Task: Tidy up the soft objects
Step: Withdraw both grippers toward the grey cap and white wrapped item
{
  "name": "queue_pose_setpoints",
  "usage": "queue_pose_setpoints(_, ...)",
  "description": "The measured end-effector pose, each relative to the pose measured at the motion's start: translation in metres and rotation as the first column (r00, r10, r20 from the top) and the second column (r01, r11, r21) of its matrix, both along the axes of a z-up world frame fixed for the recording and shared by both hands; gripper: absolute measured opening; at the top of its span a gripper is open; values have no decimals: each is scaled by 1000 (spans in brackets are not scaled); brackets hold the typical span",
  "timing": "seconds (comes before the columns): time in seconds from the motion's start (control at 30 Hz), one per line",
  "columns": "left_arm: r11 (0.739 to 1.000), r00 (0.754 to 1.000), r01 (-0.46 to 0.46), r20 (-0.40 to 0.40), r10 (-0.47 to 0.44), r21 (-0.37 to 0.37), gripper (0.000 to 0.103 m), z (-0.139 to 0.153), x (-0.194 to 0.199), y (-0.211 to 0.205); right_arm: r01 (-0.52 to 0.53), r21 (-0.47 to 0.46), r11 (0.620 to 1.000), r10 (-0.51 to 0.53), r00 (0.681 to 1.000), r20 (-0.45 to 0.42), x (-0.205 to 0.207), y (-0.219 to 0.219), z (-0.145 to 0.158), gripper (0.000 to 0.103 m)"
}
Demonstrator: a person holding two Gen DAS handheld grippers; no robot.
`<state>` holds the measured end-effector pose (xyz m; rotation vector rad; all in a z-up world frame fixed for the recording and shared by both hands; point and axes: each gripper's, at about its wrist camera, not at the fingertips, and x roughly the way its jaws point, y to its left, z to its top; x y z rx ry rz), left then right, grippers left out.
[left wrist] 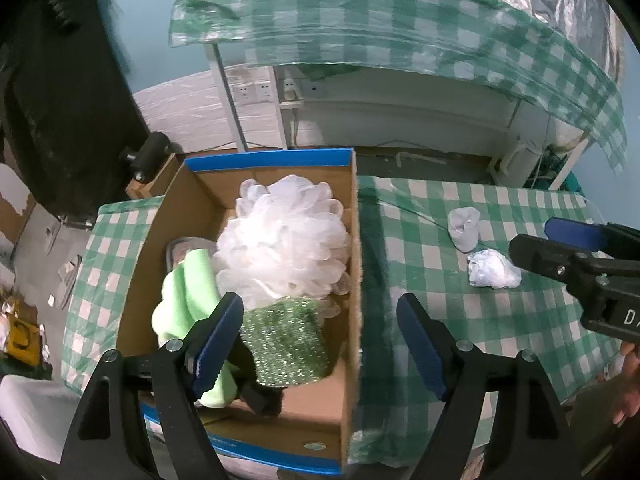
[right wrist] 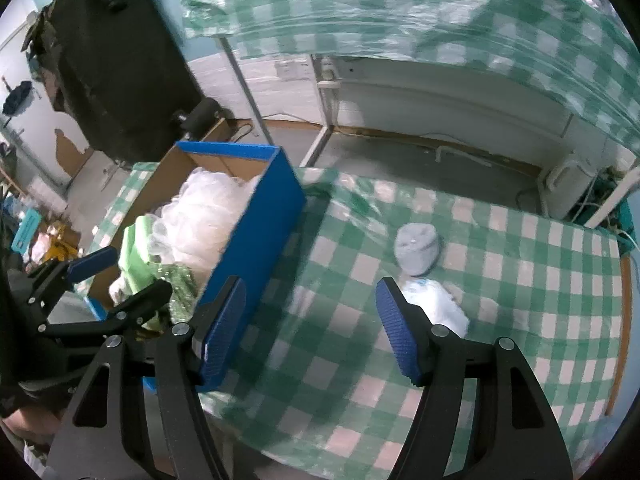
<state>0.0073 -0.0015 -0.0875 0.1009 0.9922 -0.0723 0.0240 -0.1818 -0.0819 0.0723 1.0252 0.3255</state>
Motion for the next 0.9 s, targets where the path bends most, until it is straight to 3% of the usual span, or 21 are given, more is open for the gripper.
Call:
queue_pose_setpoints(0.4,999,999,45,-13,-45,30,81,-5,12,-45,59,-9,998,-59,998,-25,2,-50,-13,70)
queue_pose_setpoints(0.67,994,994,102,-43,-100,45,82,-16,23,-73,109,-21,994,-110,991,-78,16,-92,-36,70)
queue_pose_setpoints(0.9,992,988,120,-99,-116,37,82,-38,43,-88,52,-76,996,-61,991,-120,32,-98,-59,70)
